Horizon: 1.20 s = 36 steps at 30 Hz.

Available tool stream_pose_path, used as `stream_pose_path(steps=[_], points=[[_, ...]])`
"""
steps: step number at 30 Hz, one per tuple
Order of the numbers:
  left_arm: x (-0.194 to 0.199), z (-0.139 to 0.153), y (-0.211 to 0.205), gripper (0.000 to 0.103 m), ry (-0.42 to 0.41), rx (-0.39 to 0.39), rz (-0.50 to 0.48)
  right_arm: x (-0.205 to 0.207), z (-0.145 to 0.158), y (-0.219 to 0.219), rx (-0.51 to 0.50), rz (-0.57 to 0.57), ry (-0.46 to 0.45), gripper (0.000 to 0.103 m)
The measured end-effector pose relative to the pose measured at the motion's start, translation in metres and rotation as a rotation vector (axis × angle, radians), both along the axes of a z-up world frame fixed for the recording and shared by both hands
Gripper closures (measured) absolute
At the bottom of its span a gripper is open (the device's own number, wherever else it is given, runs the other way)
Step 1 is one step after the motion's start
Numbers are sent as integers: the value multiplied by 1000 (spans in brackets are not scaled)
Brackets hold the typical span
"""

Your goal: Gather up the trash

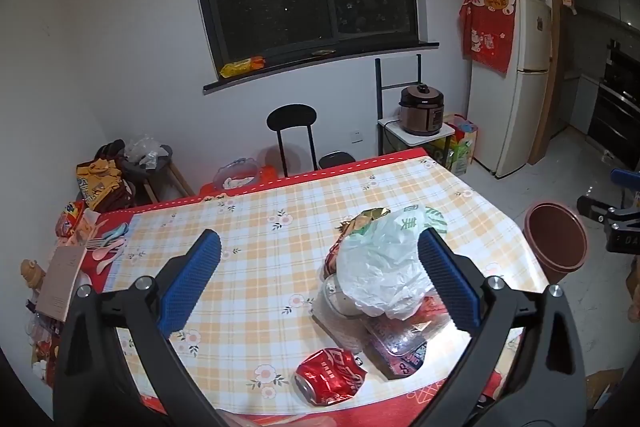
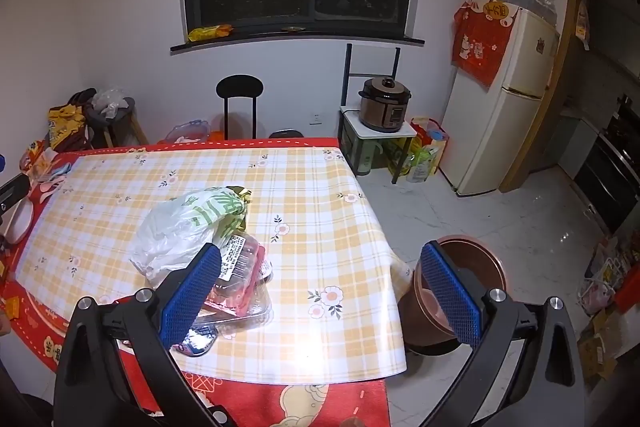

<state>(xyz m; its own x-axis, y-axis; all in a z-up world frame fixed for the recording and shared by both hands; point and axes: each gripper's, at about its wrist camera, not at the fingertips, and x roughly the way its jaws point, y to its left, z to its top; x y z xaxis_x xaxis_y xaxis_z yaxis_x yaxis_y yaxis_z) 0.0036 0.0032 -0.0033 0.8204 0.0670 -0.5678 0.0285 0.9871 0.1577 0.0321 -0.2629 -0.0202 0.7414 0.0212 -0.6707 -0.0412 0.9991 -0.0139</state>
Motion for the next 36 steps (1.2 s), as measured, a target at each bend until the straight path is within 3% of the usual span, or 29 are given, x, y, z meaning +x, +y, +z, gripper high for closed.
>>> stream_pose_path(steps=[36], points=[[5, 3, 2, 6, 1, 7, 5, 4, 1, 2, -11, 1, 4, 5]])
